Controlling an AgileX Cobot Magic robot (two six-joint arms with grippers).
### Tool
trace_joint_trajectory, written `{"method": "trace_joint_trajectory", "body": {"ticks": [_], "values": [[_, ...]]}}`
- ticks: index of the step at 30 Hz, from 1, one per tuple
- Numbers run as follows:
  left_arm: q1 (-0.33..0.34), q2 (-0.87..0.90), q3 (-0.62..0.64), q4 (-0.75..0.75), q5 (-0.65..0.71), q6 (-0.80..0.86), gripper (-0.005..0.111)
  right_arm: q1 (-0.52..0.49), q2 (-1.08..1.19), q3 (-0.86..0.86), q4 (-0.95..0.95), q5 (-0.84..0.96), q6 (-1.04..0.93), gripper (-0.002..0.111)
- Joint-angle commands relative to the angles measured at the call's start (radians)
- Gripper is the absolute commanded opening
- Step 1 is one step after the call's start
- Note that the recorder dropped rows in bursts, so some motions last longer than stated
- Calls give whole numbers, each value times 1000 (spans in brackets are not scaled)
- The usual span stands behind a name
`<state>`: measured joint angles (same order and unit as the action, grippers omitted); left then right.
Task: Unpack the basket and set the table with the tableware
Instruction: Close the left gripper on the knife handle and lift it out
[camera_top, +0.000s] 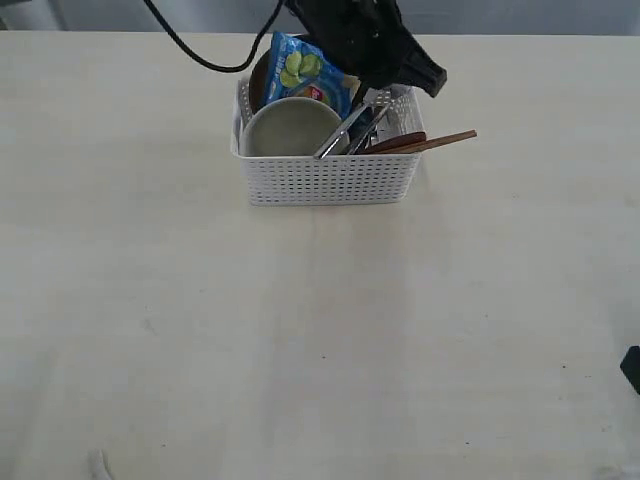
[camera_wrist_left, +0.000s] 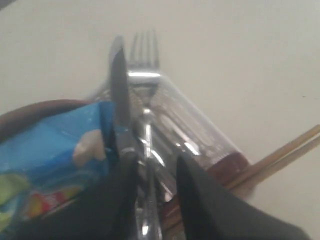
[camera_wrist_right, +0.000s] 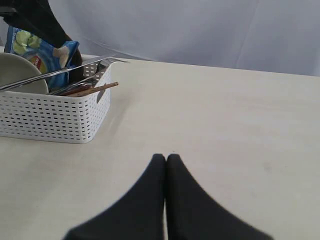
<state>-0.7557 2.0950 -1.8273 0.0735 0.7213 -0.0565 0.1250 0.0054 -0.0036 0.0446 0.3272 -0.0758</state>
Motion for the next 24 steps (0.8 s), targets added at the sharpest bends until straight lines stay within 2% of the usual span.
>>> {"method": "trace_joint_trajectory", "body": {"ticks": [1, 4, 7, 14, 19, 21, 24], "values": [[1, 22, 2, -73, -42, 57, 38, 3, -5, 4, 0, -7, 2, -1], [4, 54, 2, -38, 1, 57, 36, 3, -5, 4, 0, -7, 2, -1], [5, 86, 2, 60, 50, 10, 36, 3, -5, 4, 0, -7, 2, -1], [5, 101, 2, 104, 5, -30, 46, 3, -5, 4, 0, -7, 2, -1], [5, 103, 2, 139, -2, -56, 45, 3, -5, 4, 0, -7, 2, -1], [5, 103, 2, 139, -3, -61, 43, 3, -5, 4, 0, -7, 2, -1], [5, 115, 2, 129, -3, -63, 30, 3, -5, 4, 0, -7, 2, -1]]}}
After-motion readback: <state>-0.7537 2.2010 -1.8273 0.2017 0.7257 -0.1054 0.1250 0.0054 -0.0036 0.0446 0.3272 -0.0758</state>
